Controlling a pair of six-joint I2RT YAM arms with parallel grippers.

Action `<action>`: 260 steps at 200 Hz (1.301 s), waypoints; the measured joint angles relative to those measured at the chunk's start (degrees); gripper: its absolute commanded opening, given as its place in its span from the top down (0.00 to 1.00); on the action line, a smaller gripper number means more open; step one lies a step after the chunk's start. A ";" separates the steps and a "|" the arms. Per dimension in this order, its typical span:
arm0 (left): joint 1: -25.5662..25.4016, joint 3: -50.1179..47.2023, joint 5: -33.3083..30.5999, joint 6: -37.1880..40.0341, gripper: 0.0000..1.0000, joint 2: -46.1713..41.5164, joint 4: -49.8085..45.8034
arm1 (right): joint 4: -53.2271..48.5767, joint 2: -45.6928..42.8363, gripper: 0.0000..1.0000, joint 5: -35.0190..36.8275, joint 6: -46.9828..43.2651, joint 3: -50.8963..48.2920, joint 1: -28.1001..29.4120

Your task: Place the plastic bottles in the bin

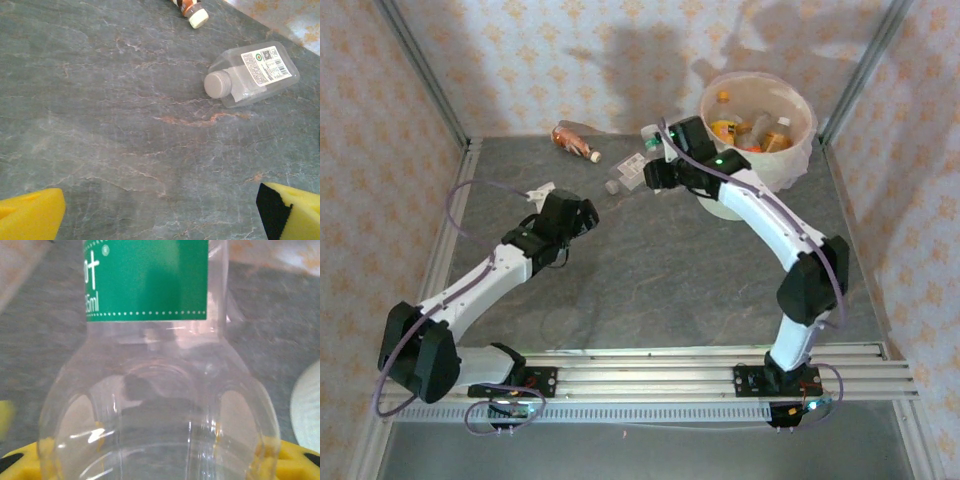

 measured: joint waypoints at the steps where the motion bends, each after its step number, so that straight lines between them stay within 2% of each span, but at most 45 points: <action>1: 0.00 0.04 0.02 -0.02 0.00 0.17 0.00 | 0.04 -0.26 0.57 -0.37 0.00 0.07 -0.11; 24: 0.00 0.13 0.59 -0.07 0.00 1.44 0.11 | 1.16 -3.10 0.57 -5.27 -0.13 2.12 -2.58; 57: 0.00 0.13 0.94 -0.20 0.00 1.53 -0.15 | 1.40 -3.96 0.57 -8.94 -0.02 8.57 -9.40; 103: 0.00 -0.31 0.57 -0.26 0.00 0.20 -0.72 | -2.86 1.05 0.55 -7.78 5.20 23.93 -20.96; 129: 0.00 -0.37 -0.13 -0.63 0.00 -0.79 -1.20 | -4.00 5.05 0.51 -4.96 11.41 27.32 -26.01; 156: 0.00 -0.37 -0.13 -1.16 0.00 -0.83 -1.42 | -4.42 8.98 0.46 -0.52 18.27 27.45 -26.97; 183: 0.00 -0.37 -0.11 -1.62 0.00 -0.83 -1.44 | -2.93 10.12 0.47 3.98 25.00 24.79 -26.75; 213: 0.00 -0.37 -0.11 -1.70 0.00 -0.83 -1.81 | 3.08 10.23 0.49 11.23 30.08 20.50 -26.77; 240: 0.00 -0.85 -0.33 -1.70 0.00 -1.33 -1.86 | 7.23 11.76 0.44 14.67 28.65 20.39 -26.82; 260: 0.00 -2.23 -0.79 -1.73 0.00 -2.73 -1.90 | 10.27 12.85 0.43 13.86 21.38 20.39 -26.82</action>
